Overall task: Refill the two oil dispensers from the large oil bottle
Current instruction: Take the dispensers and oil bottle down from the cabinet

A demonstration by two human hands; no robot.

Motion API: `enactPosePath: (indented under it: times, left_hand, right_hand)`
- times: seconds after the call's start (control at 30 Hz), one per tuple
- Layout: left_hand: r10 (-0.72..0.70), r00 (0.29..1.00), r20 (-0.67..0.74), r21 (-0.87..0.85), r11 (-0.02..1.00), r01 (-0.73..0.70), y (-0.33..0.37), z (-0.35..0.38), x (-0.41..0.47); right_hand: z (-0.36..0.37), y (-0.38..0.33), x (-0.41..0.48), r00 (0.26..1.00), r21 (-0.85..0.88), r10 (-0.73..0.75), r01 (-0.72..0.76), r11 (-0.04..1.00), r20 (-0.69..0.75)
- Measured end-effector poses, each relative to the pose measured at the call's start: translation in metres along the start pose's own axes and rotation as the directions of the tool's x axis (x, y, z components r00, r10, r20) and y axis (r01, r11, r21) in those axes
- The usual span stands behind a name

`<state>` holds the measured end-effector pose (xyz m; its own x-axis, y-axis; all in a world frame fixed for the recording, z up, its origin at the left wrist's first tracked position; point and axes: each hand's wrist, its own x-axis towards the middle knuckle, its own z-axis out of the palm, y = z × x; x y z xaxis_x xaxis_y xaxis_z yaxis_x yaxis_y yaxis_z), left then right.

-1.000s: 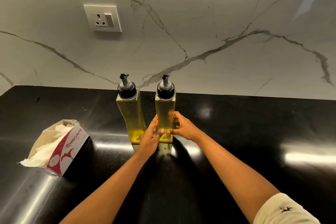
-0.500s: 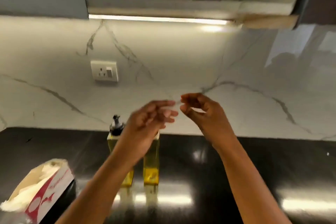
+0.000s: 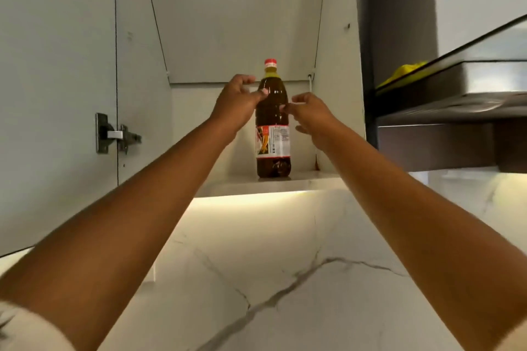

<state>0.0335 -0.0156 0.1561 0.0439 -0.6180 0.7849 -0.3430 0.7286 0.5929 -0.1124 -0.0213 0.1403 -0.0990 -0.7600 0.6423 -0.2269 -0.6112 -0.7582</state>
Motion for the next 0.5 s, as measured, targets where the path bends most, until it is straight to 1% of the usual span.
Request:
enactPosePath:
  times: [0.07,0.13,0.23,0.3,0.4,0.5]
  left_hand:
    - [-0.150,0.987,0.057,0.014,0.989,0.150,-0.018,0.007,0.019]
    - [-0.289,0.949,0.124,0.013,0.957,0.290,-0.034,0.012,0.029]
    - [-0.411,0.888,0.205,-0.082,0.897,0.434,-0.055,0.018,0.039]
    - [-0.451,0.847,0.281,-0.132,0.856,0.499,-0.070,0.023,0.044]
    - [-0.438,0.796,0.418,-0.204,0.809,0.552,-0.089,0.030,0.046]
    - [-0.427,0.792,0.436,-0.177,0.822,0.540,-0.098,0.031,0.044]
  right_hand:
    - [-0.002,0.011,0.019,0.994,-0.039,0.105,-0.103,0.994,0.042]
    - [-0.001,0.023,0.031,0.979,-0.092,0.193,-0.186,0.978,0.067]
    - [0.005,0.038,0.042,0.948,-0.129,0.284,-0.266,0.955,0.146]
    - [0.013,0.047,0.047,0.932,-0.120,0.307,-0.288,0.950,0.193]
    - [0.023,0.059,0.056,0.937,-0.111,0.285,-0.268,0.957,0.199]
    - [0.028,0.066,0.060,0.945,-0.089,0.262,-0.249,0.964,0.195]
